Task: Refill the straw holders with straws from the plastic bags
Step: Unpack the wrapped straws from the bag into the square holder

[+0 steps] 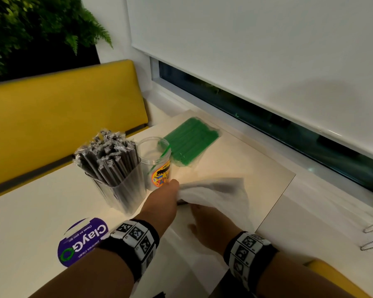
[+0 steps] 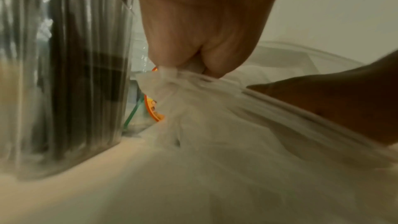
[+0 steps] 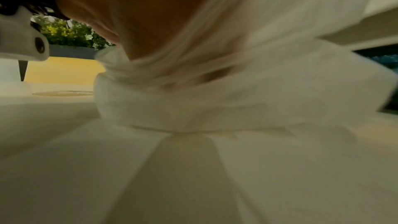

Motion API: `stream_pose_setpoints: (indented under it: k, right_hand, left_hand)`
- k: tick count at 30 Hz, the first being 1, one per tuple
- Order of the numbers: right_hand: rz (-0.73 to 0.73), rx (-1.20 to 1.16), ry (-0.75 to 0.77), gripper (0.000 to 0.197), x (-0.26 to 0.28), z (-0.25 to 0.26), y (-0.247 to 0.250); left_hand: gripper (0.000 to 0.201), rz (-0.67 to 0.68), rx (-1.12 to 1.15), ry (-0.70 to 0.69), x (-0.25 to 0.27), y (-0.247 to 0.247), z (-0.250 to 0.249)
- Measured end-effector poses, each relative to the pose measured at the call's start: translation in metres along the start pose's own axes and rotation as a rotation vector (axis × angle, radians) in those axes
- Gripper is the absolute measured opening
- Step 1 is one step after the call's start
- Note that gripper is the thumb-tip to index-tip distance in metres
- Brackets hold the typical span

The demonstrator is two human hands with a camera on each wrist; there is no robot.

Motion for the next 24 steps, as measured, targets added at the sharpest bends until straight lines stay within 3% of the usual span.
stream_pose_setpoints:
  k: [3, 6, 11, 13, 16, 18, 21, 24]
  right_hand:
    - [-0.218, 0.119, 0.243, 0.048, 0.002, 0.013, 0.011]
    - [-0.234, 0.079, 0.365, 0.056, 0.003, 0.023, 0.015]
    - [0.063, 0.027, 0.026, 0.061, -0.014, 0.004, 0.004]
    - [0.159, 0.081, -0.038, 0.061, -0.018, -0.005, -0.001]
    - [0.232, 0.125, -0.052, 0.061, -0.019, -0.007, -0.004]
    - [0.240, 0.119, -0.041, 0.053, -0.017, -0.004, -0.005]
    - [0.131, 0.080, 0.035, 0.038, -0.013, 0.009, 0.006]
    - [-0.005, 0.100, 0.297, 0.049, -0.004, 0.032, 0.011]
  left_hand:
    - [0.006, -0.009, 0.188, 0.128, 0.005, -0.009, 0.013]
    - [0.010, 0.131, 0.329, 0.201, 0.004, -0.025, 0.014]
    - [0.048, 0.242, 0.383, 0.269, 0.005, -0.032, 0.022]
    - [0.056, 0.301, 0.225, 0.256, 0.012, -0.036, 0.026]
    - [0.037, 0.282, -0.178, 0.206, 0.017, -0.031, 0.035]
    - [0.034, 0.296, -0.280, 0.180, 0.017, -0.032, 0.036]
    - [0.024, 0.260, -0.072, 0.199, 0.017, -0.038, 0.039]
    - [0.014, 0.114, 0.216, 0.274, 0.014, -0.033, 0.037]
Point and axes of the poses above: each hand's wrist, its own x-axis away from the middle knuckle, its own y-axis out of the back of the hand, z = x × y, the point moved 8 cm from there along -x, towards the middle knuckle, and after that the axes turned 12 degrees about -y, right-handed, at the moved point
